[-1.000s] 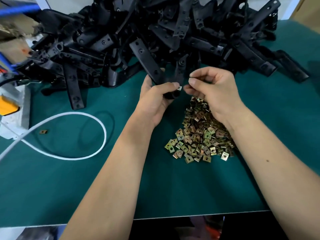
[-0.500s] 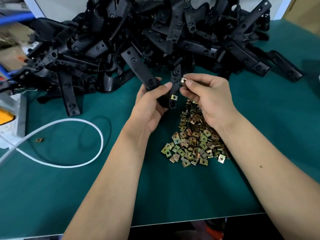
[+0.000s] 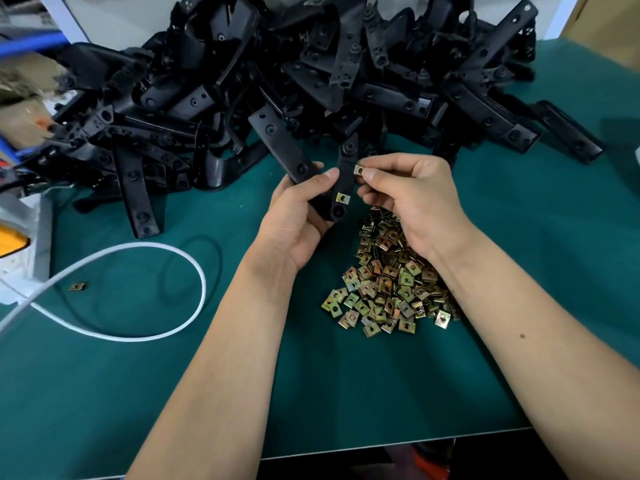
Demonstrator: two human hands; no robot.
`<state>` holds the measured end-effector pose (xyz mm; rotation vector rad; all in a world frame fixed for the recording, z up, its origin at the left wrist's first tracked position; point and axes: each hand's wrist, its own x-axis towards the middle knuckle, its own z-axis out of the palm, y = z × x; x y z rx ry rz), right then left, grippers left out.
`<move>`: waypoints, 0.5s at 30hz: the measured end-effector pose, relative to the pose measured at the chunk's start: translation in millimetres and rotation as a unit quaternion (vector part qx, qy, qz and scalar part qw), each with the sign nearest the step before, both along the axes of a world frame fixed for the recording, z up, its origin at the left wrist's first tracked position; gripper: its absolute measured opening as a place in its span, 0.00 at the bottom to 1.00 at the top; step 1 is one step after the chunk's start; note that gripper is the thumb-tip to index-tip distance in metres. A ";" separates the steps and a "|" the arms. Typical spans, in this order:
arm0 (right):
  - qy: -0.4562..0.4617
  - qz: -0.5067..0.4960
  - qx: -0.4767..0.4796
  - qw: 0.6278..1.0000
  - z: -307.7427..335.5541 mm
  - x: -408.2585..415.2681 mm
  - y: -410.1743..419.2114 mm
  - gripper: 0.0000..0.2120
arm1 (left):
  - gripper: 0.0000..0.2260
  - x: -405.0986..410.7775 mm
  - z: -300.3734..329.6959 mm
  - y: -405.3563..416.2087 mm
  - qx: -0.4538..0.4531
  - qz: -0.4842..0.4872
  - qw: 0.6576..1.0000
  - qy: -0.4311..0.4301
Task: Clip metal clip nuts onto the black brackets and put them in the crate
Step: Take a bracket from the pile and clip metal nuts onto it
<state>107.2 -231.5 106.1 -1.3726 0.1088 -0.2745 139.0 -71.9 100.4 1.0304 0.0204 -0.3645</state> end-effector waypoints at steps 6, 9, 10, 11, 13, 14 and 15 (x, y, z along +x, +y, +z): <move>0.010 0.015 0.025 1.000 1.5 -1.1 -0.5 0.06 | 0.16 0.7 0.5 1.5 0.022 -0.009 1.000 -0.009; 0.008 0.017 0.026 0.999 2.7 -2.2 0.0 0.06 | 0.16 0.2 1.0 2.0 0.026 -0.011 1.000 -0.003; 0.003 0.014 0.018 1.000 2.9 -2.7 0.2 0.07 | 0.15 0.1 1.0 1.8 0.026 -0.013 1.000 -0.003; -0.004 0.011 0.011 1.000 2.9 -3.2 0.4 0.07 | 0.15 -0.4 0.8 1.4 0.025 -0.015 1.000 -0.002; -0.015 0.008 0.001 1.000 2.5 -4.2 1.0 0.08 | 0.14 -1.5 0.5 -0.1 0.023 -0.020 1.000 0.003; -0.019 0.009 -0.002 1.000 2.1 -4.4 1.3 0.08 | 0.13 -2.1 0.3 -1.2 0.025 -0.024 0.999 0.004; -0.022 0.012 -0.003 1.000 1.7 -4.5 1.4 0.09 | 0.12 -3.0 0.2 -2.4 0.028 -0.028 0.999 0.004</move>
